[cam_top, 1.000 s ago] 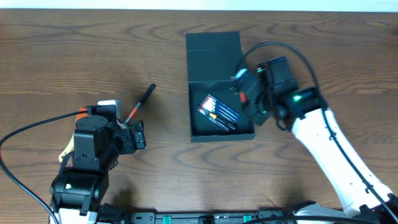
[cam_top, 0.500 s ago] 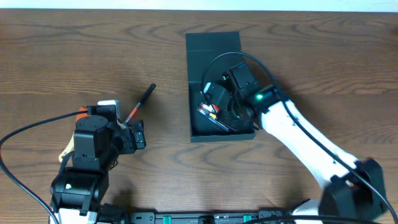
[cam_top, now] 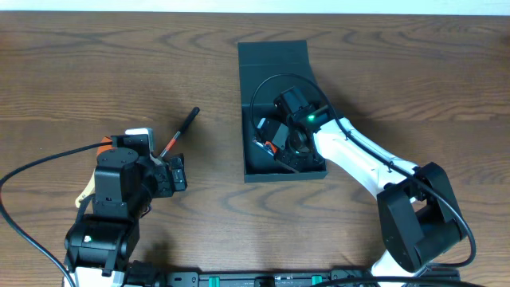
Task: Pack container
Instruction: 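Lower the pliers into the black box and open right gripper, then raise right arm to rest and move left gripper toward hammer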
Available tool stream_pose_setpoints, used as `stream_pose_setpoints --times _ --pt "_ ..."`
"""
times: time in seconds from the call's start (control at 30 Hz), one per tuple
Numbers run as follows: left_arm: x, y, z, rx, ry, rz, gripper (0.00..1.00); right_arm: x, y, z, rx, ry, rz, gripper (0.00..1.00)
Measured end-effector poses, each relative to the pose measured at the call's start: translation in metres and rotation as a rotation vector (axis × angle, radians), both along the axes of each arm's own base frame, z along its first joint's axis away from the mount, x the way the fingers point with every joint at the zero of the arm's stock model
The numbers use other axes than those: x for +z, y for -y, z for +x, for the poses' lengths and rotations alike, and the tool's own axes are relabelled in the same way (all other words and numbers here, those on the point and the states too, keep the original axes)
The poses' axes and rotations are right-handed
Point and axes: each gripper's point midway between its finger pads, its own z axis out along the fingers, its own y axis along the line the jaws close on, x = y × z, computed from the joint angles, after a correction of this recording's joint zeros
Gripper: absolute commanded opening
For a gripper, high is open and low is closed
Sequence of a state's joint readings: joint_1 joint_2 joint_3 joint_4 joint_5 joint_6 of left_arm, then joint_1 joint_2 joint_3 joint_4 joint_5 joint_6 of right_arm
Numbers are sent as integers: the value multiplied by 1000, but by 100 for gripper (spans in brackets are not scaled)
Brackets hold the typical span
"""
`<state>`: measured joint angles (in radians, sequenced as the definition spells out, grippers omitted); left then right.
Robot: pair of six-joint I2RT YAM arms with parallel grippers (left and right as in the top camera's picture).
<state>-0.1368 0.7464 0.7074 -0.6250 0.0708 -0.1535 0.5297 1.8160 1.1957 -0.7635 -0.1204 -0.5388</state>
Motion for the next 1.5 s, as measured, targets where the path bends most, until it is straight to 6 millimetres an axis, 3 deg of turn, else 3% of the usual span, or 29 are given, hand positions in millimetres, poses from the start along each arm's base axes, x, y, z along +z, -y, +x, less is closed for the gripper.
stream_pose_setpoints --times 0.1,0.4,0.43,0.47,0.5,0.53,0.67,0.77,0.87,0.97,1.07,1.13,1.27,1.5 --pt "0 0 0 0 0 0 98 1 -1 2 3 10 6 60" --pt "0 0 0 0 -1 0 98 6 -4 9 -9 27 17 66" --pt "0 0 0 0 -2 0 98 9 -5 12 -12 34 22 68" --pt "-1 0 -1 0 -3 0 99 15 -8 17 -21 48 33 82" --pt "-1 0 -1 0 -4 1 98 21 -11 22 -30 63 43 94" --pt "-1 0 -1 -1 -6 1 99 28 -13 27 -44 75 55 96" --pt "4 -1 -8 -2 -41 9 99 77 -18 46 -76 154 109 99" --pt "31 -2 -12 -7 -61 19 98 136 -12 65 -129 265 179 99" --pt "72 -2 -10 -30 -65 45 99 203 11 84 -241 405 266 99" --pt "101 -2 -6 -66 -116 87 99 259 58 96 -407 526 332 99" --pt "109 -3 15 -70 -193 118 99 284 116 97 -595 580 348 99" --pt "103 -5 36 -22 -239 96 99 285 148 97 -708 577 335 99" --pt "59 -19 65 173 -412 2 98 268 194 94 -881 513 300 99" --pt "0 -36 84 364 -558 -76 98 238 232 90 -1024 409 251 99"
